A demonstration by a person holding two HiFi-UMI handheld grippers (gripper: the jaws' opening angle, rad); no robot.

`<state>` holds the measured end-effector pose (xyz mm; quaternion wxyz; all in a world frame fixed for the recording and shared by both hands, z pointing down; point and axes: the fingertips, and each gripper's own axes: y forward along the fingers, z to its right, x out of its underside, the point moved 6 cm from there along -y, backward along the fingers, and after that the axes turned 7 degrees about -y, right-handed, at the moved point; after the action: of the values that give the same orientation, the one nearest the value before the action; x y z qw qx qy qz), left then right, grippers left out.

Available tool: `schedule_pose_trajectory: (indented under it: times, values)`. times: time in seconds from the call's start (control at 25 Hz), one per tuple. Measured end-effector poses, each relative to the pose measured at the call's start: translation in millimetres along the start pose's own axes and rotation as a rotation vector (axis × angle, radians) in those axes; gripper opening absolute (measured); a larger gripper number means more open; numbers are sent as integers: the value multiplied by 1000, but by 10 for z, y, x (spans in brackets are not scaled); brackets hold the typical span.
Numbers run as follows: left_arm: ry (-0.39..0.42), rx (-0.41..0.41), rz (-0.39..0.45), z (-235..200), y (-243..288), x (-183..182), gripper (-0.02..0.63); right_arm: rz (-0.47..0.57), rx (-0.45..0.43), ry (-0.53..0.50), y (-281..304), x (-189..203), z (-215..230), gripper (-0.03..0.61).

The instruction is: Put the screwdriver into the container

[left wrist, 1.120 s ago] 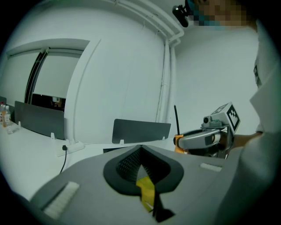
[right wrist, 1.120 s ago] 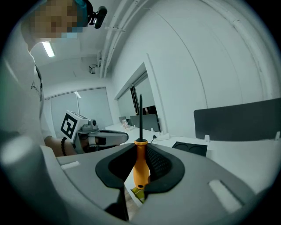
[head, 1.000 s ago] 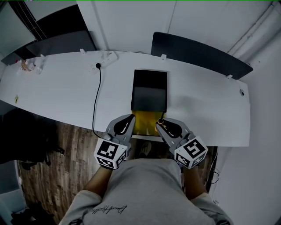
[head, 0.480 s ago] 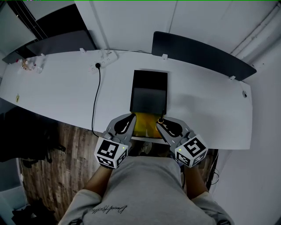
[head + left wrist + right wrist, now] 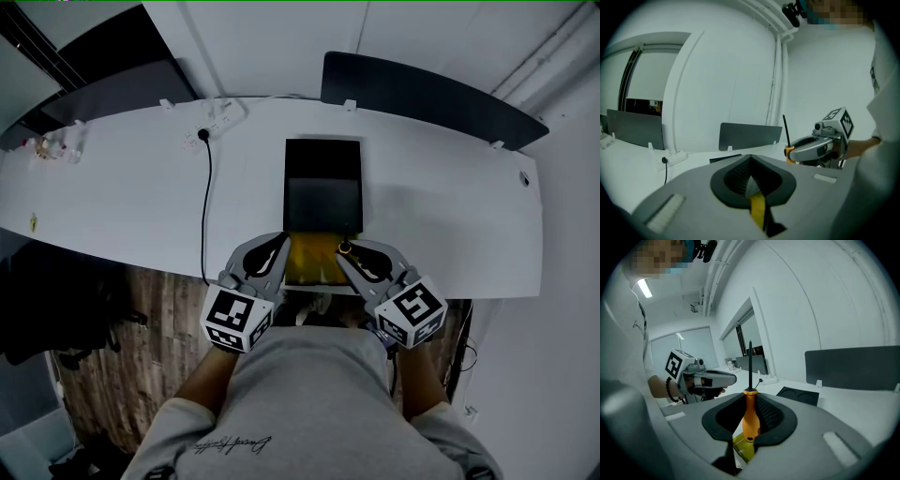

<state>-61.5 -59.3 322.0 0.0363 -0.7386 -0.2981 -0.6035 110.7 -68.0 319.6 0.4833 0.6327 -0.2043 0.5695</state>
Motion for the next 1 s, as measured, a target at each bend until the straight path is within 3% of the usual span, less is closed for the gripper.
schedule_pose_trajectory:
  times: [1.0]
  values:
    - [-20,33,-85,-406,220,349,0,-189,91,-7,391,443,308,84]
